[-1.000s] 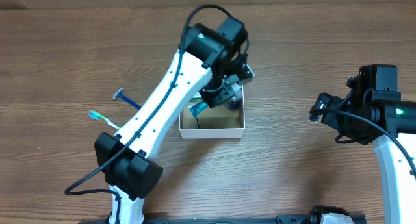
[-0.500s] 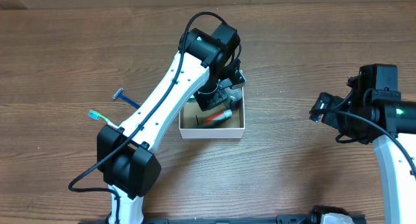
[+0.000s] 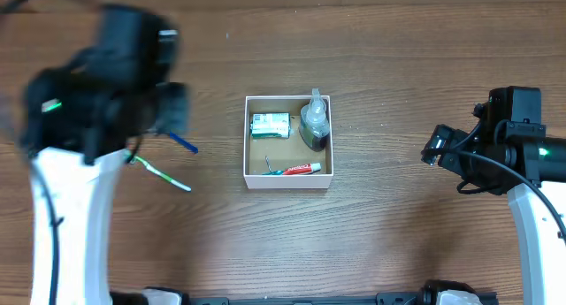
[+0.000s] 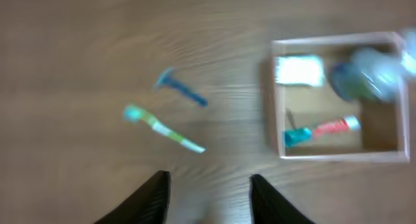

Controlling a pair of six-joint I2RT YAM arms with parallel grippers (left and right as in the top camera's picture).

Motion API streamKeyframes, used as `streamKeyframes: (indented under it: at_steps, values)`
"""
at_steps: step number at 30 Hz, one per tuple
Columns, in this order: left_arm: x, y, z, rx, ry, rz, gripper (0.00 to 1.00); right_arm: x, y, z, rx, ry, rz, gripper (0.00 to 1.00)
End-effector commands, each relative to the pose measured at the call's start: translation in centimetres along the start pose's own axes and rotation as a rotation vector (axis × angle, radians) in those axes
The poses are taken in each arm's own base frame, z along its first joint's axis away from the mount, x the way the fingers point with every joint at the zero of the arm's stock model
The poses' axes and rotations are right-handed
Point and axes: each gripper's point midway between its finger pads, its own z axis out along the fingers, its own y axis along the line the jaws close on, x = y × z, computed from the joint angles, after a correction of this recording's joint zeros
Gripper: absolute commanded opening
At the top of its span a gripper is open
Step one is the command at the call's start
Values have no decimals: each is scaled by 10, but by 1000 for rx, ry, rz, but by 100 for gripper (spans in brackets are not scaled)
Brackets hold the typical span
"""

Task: Pack container
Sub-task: 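Place the toothpaste tube into the box with the left gripper, then move the left gripper to the blue razor and grasp it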

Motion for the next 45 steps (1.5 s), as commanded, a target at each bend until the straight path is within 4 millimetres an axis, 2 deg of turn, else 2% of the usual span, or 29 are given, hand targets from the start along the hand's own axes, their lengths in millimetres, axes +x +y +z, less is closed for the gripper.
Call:
streamKeyframes:
  at_steps: [1, 3, 4, 5, 8, 10, 14, 18, 26, 30, 33, 35, 37, 41, 42, 45]
  values:
    - [19, 53, 48, -126, 134, -384, 64, -1, 0, -1, 2, -8, -6, 100]
    - [29, 69, 84, -138, 181, -504, 76, -1, 0, -1, 1, -9, -6, 100]
    - [33, 67, 107, -88, 199, -535, 79, -1, 0, -1, 1, -9, -6, 100]
    - [37, 62, 130, -46, 208, -553, 80, -1, 0, -1, 1, -10, -6, 100]
    - [55, 60, 184, -43, 219, -603, 82, -1, 0, -1, 1, -9, -6, 100]
    - [62, 55, 219, -19, 241, -606, 80, -1, 0, -1, 1, -10, -6, 100]
    - [75, 51, 270, -28, 340, -606, 80, -1, 0, -1, 1, -9, -6, 100]
    - [78, 46, 302, -29, 359, -595, 81, -1, 0, -1, 1, -9, -6, 100]
    - [78, 19, 337, -29, 351, -523, 87, 1, -1, -1, 4, 1, -5, 100]
    - [90, 19, 351, -46, 391, -535, 87, 2, -1, -1, 6, 5, -5, 100]
    - [91, 19, 352, -46, 397, -534, 86, 2, -1, -1, 6, 5, -5, 100]
    - [95, 19, 350, -49, 416, -534, 76, 3, -1, -1, 6, 8, -5, 100]
    - [100, 19, 348, -54, 435, -533, 54, 4, -1, -1, 8, 13, -4, 100]
    - [108, 19, 345, -66, 469, -534, 33, 4, -1, -1, 5, 14, -4, 100]
    - [110, 19, 344, -68, 478, -534, 23, 4, -1, -1, 4, 14, -4, 100]
    - [112, 19, 342, -71, 487, -533, 16, 4, -1, -1, 5, 14, -4, 100]
